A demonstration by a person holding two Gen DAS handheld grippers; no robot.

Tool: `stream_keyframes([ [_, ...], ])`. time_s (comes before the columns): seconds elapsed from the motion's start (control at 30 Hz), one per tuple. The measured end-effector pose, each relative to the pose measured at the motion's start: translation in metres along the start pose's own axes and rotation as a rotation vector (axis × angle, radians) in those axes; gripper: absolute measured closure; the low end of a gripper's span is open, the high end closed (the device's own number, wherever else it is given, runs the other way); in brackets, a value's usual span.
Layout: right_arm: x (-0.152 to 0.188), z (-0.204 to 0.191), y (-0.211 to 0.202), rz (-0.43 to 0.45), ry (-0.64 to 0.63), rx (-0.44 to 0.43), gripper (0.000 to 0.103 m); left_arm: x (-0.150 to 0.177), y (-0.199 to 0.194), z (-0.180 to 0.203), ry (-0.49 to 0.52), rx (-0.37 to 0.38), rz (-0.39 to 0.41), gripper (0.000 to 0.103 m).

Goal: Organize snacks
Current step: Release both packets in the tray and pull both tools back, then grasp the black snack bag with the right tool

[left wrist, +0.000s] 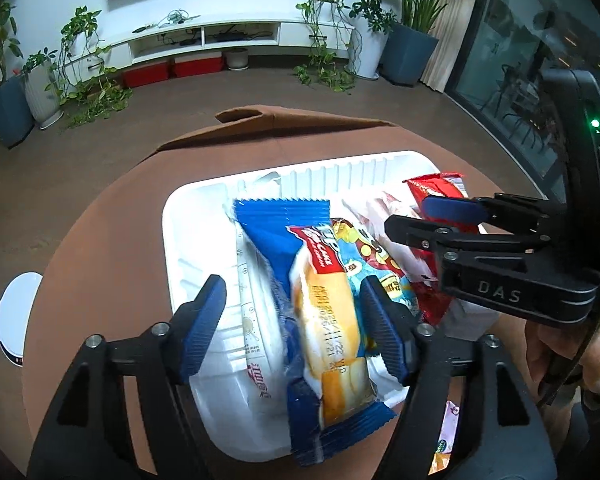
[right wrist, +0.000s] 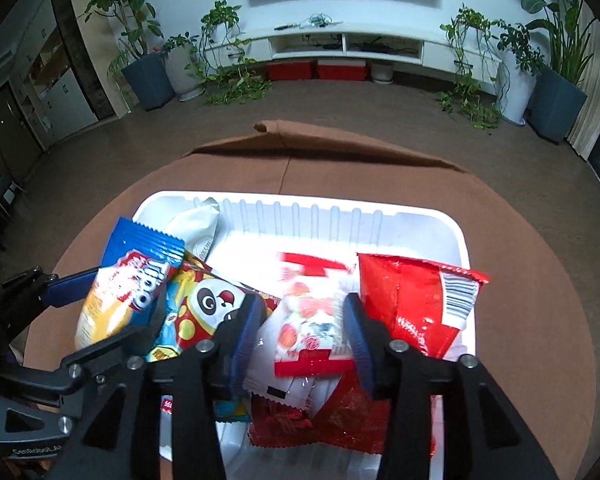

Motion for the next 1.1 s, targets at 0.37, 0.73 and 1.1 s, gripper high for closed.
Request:
stream_keyframes([
  [0.37, 0.005, 0.012, -0.118, 0.263, 0.081, -0.145, 0.010, 0.024, -0.089, -0.004, -0.043, 0.029, 0.156, 0.000],
  [0.73, 0.137, 0.036, -0.203, 0.333, 0.264, -0.389, 0.000, 0.133, -0.163, 0.020, -0.068, 0.064, 0.197, 0.000],
  [1.1, 0.210, -0.018, -0.192, 0.214, 0.052, -0.306, 0.005, 0.234, -0.169, 0.018, -0.239, 0.104, 0.061, 0.000],
])
Point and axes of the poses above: each gripper's, at about its wrist camera, not at the fingertips, and y roughly the way its jaws point, z to its right, x to its underside, the point moved 1 cm from there along y, roughly the way its jaws point, and after that the axes turned 1 degree about -y, right-handed, at the moved point
